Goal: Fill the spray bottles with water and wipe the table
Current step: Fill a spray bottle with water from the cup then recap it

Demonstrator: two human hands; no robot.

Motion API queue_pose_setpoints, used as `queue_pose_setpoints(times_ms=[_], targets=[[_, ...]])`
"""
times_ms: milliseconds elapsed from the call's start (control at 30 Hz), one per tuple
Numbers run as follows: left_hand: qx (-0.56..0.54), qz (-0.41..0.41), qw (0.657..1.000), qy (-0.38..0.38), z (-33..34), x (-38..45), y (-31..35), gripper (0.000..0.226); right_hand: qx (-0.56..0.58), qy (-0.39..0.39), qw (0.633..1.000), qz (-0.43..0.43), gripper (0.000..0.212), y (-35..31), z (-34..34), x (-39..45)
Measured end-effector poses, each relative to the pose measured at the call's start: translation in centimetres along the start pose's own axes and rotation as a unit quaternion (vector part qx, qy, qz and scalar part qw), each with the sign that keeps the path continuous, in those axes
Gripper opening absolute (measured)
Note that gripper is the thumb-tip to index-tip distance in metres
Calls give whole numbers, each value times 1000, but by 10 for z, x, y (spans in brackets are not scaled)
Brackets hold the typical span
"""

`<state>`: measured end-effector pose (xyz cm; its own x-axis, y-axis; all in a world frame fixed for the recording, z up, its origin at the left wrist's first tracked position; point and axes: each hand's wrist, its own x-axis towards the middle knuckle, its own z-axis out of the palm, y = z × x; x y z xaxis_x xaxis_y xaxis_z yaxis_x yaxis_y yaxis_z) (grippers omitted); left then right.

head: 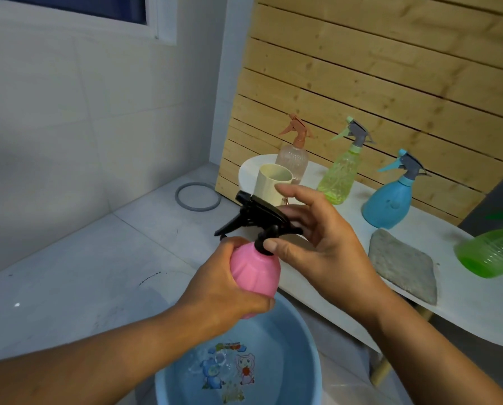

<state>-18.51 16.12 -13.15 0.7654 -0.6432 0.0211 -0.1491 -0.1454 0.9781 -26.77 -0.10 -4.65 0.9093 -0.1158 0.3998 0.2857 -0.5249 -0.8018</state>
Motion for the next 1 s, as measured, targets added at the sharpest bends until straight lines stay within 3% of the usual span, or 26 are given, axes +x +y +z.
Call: queue_pose_setpoints(times_ms=[267,533,767,1000], targets=[[-11,4,1000,-21,2,-6,3,89,57,-80,994,44,73,-10,-9,3],[-14,-3,1000,-23,-6,-2,22,89,97,-37,994,33,68,-16,-14,13],[22,16,999,-17,-9,4,44,91,27,31,999,-5,75,-16,-7,21],[43,46,998,-9,-24,1,68,95,102,5,994,36,76,-39,-23,26]])
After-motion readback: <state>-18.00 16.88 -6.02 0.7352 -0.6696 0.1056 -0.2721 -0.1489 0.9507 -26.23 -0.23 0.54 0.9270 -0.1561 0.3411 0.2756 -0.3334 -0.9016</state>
